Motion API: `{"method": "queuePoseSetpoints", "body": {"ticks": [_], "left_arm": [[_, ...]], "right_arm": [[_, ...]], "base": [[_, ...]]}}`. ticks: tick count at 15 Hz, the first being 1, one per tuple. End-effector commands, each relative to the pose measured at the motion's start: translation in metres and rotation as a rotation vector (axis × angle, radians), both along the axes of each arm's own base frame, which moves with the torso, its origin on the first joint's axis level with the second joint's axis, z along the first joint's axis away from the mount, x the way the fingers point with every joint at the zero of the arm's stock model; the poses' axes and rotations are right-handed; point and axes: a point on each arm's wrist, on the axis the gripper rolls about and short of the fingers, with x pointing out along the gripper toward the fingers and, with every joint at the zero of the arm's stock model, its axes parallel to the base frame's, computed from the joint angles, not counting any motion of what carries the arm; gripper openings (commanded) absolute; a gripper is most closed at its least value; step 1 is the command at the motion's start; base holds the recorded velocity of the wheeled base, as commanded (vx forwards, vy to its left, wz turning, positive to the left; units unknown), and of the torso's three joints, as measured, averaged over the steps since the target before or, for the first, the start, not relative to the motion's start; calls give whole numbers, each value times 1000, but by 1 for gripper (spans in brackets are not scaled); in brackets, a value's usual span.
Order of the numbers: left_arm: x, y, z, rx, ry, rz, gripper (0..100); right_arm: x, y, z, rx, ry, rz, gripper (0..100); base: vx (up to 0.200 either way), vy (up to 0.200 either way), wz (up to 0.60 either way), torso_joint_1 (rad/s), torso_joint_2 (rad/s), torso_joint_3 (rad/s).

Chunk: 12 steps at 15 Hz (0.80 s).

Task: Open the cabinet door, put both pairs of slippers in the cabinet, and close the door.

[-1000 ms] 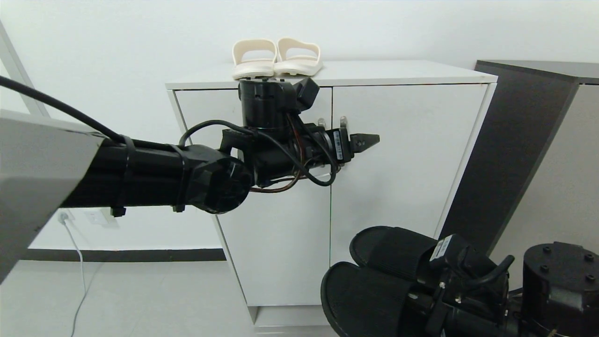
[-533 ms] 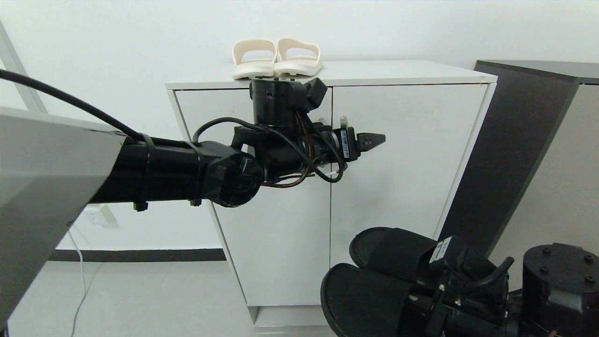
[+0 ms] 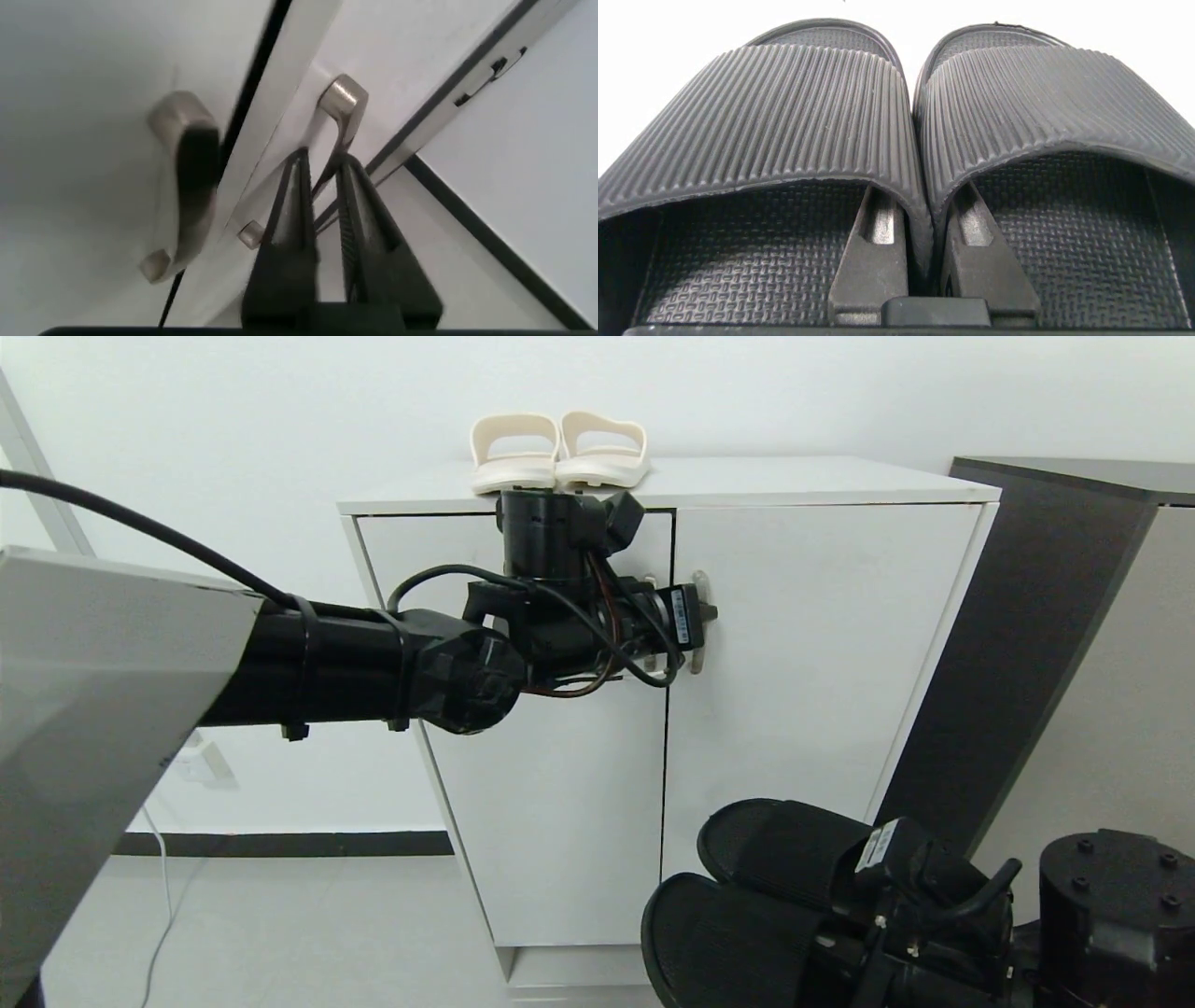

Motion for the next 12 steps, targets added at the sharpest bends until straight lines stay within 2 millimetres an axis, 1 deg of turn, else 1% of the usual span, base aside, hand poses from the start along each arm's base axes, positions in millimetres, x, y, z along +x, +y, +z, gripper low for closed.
{"method": "queuePoseSetpoints", "body": {"ticks": [1, 4, 10, 12], "left_arm": [[-7, 4, 6, -6, -5, -5, 0], [-21, 14, 9, 1, 5, -6, 0], [-64, 26, 18, 8, 10, -45, 0], [-73, 34, 21, 9, 12, -45, 0]], "right_arm": [[-4, -1, -2, -5, 8, 18, 0], [-16, -7, -3, 9, 26, 118, 0], [-16, -7, -3, 7, 24, 117, 0], [-16, -7, -3, 7, 24, 115, 0]], "base": [[0, 0, 0, 0, 0, 0], [0, 0, 0, 0, 0, 0], [0, 0, 0, 0, 0, 0], [0, 0, 0, 0, 0, 0]]}}
